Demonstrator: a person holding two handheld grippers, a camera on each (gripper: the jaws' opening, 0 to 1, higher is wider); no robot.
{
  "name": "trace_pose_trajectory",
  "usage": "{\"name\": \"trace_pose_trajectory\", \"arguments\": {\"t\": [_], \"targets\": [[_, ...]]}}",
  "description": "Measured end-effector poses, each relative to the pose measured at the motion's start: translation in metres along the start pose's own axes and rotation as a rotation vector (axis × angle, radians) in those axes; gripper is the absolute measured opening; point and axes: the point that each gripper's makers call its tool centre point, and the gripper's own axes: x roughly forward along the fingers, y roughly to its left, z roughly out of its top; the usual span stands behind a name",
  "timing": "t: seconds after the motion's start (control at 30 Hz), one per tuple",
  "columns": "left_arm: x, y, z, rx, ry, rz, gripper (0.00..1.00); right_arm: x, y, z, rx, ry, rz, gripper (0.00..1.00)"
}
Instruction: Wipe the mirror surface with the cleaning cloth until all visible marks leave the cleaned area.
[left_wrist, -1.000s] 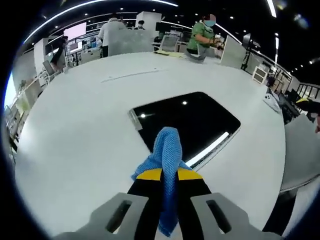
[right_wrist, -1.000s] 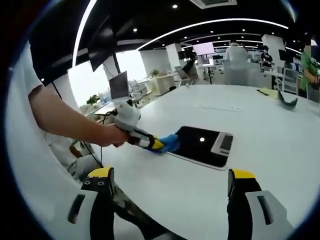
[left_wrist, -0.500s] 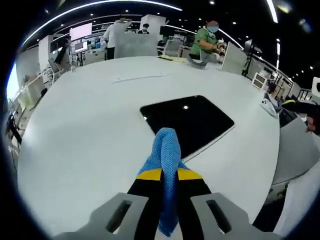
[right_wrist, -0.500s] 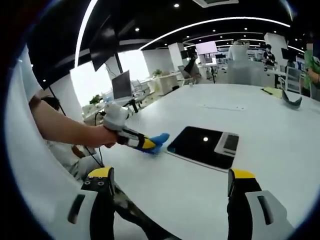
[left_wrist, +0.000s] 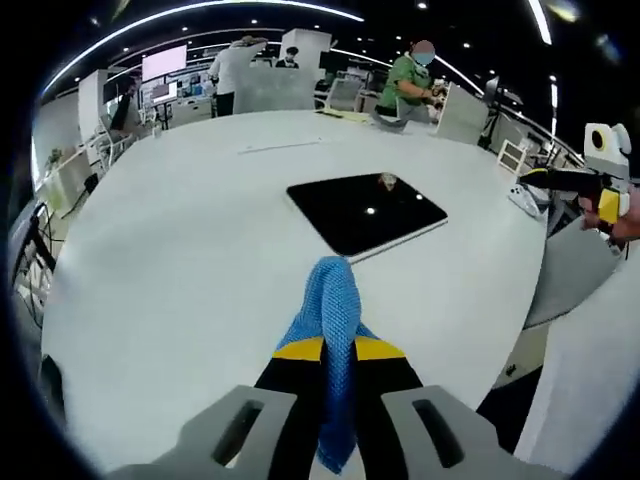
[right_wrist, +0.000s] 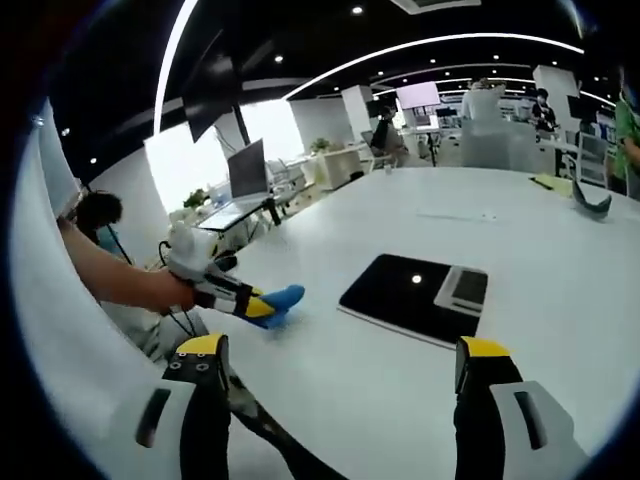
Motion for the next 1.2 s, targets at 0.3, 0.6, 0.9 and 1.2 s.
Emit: {"name": "trace_pose_trajectory", "arguments": {"t": [0.3, 0.6, 0.9, 1.2], "targets": [[-0.01, 0.001, -0.03, 0.033, 0.011, 0.037, 0.07, 0.002, 0.001, -0.001, -0.005, 0.01, 0.009, 0.93], [-0.009, 0.011, -0.05, 0.03, 0.009, 0.071, 0.07, 0.0, 0.001, -0.004, 0.002, 0.016, 0.01, 0.92], [-0.009, 0.009, -0.049, 0.1, -0.018, 0.069, 0.07, 0.0, 0.003, -0.007, 0.003, 0.023, 0.008, 0.92], [-0.009, 0.009, -0.049, 0.189, -0.026, 0.068, 0.1, 0.001, 0.004, -0.008, -0.002, 0.03, 0.007, 0.92]]}}
